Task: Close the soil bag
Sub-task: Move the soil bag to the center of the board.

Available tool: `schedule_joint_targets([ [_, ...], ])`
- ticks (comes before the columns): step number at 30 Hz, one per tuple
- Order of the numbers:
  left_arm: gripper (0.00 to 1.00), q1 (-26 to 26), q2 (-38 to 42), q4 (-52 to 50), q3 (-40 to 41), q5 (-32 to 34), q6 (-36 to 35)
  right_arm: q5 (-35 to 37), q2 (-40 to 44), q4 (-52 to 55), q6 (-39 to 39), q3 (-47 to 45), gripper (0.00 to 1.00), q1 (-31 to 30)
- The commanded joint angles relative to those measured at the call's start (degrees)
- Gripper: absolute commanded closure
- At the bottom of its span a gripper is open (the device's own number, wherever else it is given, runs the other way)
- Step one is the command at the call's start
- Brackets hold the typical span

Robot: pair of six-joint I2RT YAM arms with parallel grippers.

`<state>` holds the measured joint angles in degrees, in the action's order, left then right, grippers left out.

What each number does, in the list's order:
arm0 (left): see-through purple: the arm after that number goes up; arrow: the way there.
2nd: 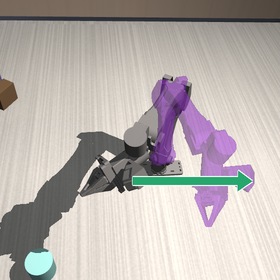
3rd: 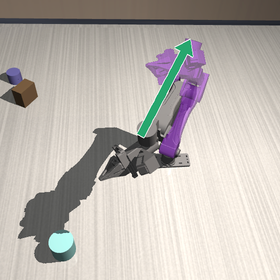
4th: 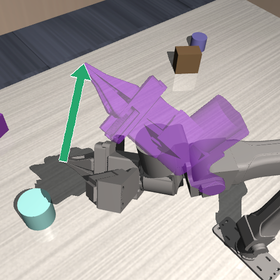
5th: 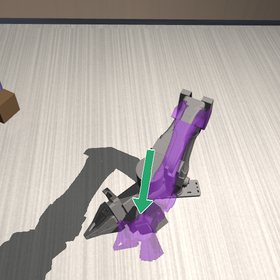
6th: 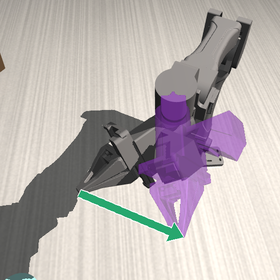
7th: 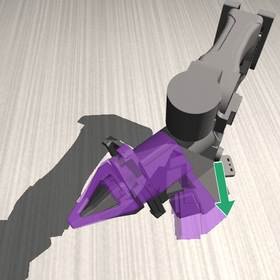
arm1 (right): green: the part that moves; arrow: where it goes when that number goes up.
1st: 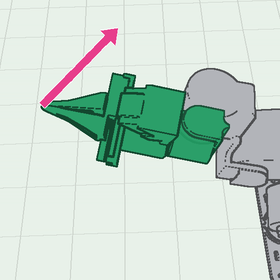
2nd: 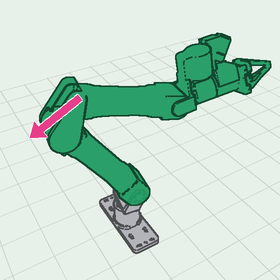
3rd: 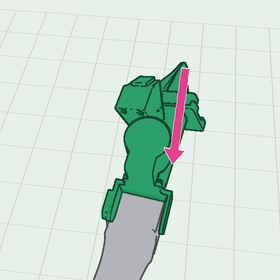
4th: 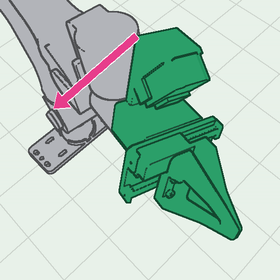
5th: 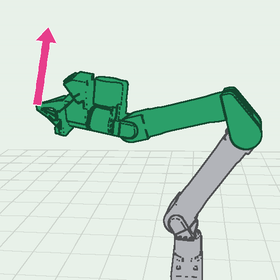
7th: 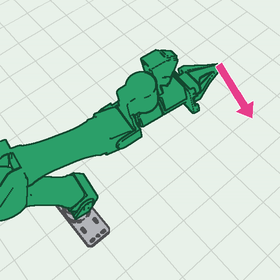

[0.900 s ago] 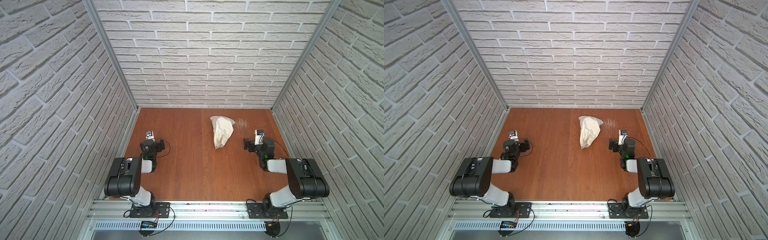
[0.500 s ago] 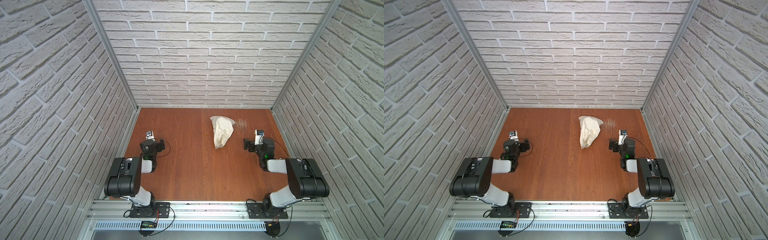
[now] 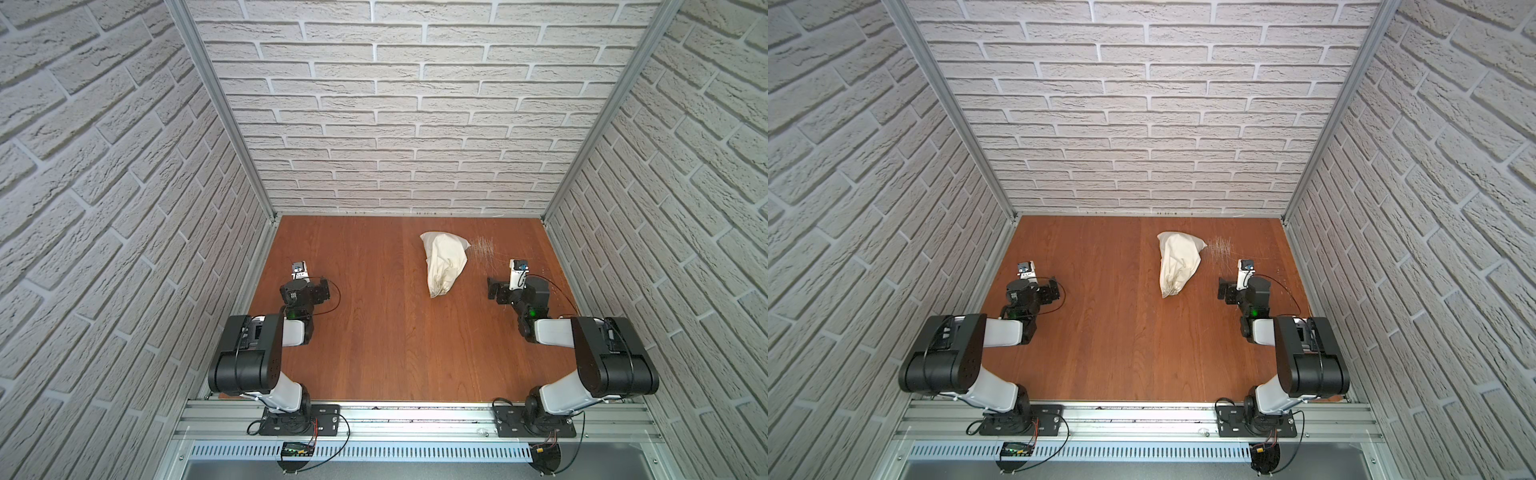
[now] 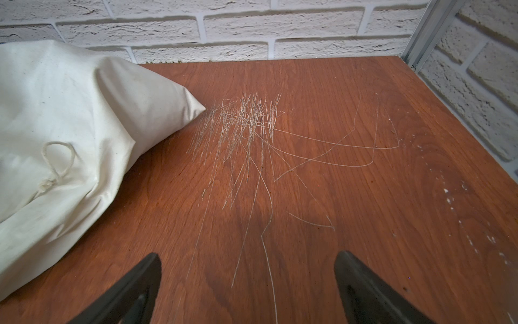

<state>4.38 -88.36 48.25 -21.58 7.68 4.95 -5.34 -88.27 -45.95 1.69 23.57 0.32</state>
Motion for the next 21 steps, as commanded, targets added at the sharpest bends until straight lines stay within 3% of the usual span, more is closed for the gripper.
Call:
schedule_joint_targets([
  [1,0.02,0.2,-0.3,1.7,-0.7,0.1,-0.1,-0.3,-0.5,-2.1,0.6,0.6,0.01,0.2],
  [4,0.01,0.1,-0.1,1.0,-0.8,0.6,-0.2,-0.3,-0.2,-2.6,0.7,0.1,0.01,0.1],
  [6,0.01,-0.4,1.8,-5.0,-3.1,2.6,-0.1,0.3,0.6,-3.0,1.2,0.0,0.01,0.1],
  [9,0.02,-1.6,6.1,-30.4,-13.9,13.4,4.5,5.2,5.8,10.5,2.9,4.6,0.01,-0.1],
  [13,0.02,-2.1,6.6,-48.4,-24.4,17.6,10.7,9.9,9.9,34.4,9.1,15.4,0.01,0.0],
  [15,0.01,-2.7,7.0,-51.8,-26.9,16.6,13.0,10.0,10.0,42.6,11.7,19.7,0.01,-0.2],
  [21,0.01,-4.1,11.6,-56.5,-29.4,3.8,16.7,5.0,11.9,53.7,14.0,23.3,0.00,-2.9],
])
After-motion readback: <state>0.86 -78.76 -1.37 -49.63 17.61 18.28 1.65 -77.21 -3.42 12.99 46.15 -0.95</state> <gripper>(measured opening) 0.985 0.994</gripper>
